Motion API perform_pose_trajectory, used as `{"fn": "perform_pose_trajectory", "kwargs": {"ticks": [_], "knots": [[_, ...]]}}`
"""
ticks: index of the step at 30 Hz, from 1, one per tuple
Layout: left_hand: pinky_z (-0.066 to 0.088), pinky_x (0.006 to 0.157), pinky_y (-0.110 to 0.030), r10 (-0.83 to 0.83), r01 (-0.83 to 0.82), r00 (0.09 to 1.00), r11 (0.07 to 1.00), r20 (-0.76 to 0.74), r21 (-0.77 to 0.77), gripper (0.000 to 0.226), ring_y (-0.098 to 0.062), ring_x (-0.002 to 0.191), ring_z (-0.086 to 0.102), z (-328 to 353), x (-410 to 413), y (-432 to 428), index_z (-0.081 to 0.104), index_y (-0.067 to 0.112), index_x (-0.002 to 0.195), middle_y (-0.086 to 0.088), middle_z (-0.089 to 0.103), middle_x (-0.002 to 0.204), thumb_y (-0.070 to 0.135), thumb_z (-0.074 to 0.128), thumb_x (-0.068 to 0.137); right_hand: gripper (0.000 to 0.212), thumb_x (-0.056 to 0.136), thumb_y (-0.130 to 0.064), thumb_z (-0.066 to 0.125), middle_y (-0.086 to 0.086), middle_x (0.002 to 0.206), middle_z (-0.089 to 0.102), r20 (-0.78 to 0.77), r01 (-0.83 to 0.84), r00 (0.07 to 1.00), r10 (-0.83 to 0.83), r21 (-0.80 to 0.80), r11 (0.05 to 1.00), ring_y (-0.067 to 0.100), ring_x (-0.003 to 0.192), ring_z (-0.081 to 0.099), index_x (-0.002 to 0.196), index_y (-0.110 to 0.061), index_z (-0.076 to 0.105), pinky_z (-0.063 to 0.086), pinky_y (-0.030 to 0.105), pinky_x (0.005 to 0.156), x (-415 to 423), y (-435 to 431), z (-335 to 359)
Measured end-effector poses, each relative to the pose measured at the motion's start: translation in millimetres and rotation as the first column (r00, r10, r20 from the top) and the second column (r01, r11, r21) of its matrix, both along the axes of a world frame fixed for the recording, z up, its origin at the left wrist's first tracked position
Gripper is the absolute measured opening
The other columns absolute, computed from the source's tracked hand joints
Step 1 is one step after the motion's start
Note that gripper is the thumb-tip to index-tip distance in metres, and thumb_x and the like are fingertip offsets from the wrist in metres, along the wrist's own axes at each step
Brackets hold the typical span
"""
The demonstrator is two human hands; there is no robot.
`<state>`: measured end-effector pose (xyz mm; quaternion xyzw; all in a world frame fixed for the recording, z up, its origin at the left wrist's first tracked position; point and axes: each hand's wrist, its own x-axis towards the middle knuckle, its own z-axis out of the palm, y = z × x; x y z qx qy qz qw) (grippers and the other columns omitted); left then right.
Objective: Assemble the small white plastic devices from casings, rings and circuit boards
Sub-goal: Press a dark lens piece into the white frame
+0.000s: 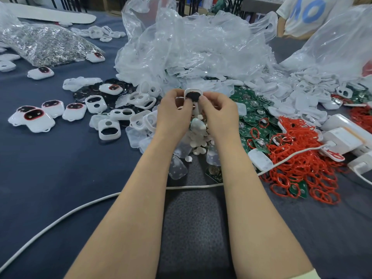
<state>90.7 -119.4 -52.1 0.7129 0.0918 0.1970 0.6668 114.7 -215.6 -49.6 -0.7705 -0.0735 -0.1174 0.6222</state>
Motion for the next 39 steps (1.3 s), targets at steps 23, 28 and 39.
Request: {"fn": "perform_pose_trajectory", "kwargs": {"ticks": [23,28,39], "knots": [[0.058,0.078,-0.031,-0.048,0.048,0.999,0.999,0.005,-0.001,0.008,-0.005,0.069,0.067,0.7,-0.8,-0.2,0.062,0.013,0.096,0.002,0.069,0.081,0.018,0.055,0.097,0.005,0.091,-0.017,0.061,0.002,0.075,0.062,-0.1,-0.069,0.992,0.081,0.117,0.991,0.008,0.065,0.054,0.089,-0.013,0.064,0.041,0.018,0.059,1.9,-0.7,0.4],[0.06,0.077,-0.036,-0.035,0.035,0.999,0.999,0.003,0.023,0.016,-0.004,0.066,0.068,0.6,-1.4,0.0,0.065,0.019,0.089,0.006,0.069,0.077,0.023,0.052,0.099,0.015,0.09,-0.014,0.062,-0.004,0.069,0.06,-0.131,-0.077,0.986,0.099,0.161,0.984,0.002,0.057,0.053,0.077,-0.022,0.061,0.041,0.017,0.056,2.8,-2.1,1.0],[0.054,0.088,-0.048,0.0,0.002,0.998,0.999,-0.058,0.034,0.017,-0.027,0.094,0.067,3.3,-0.6,-1.9,0.062,0.009,0.1,-0.012,0.069,0.097,0.021,0.05,0.1,0.005,0.09,-0.015,0.062,0.002,0.077,0.062,-0.105,-0.069,0.991,0.082,0.127,0.99,0.005,0.065,0.057,0.089,-0.011,0.063,0.045,0.014,0.06,0.0,0.6,2.0]]}}
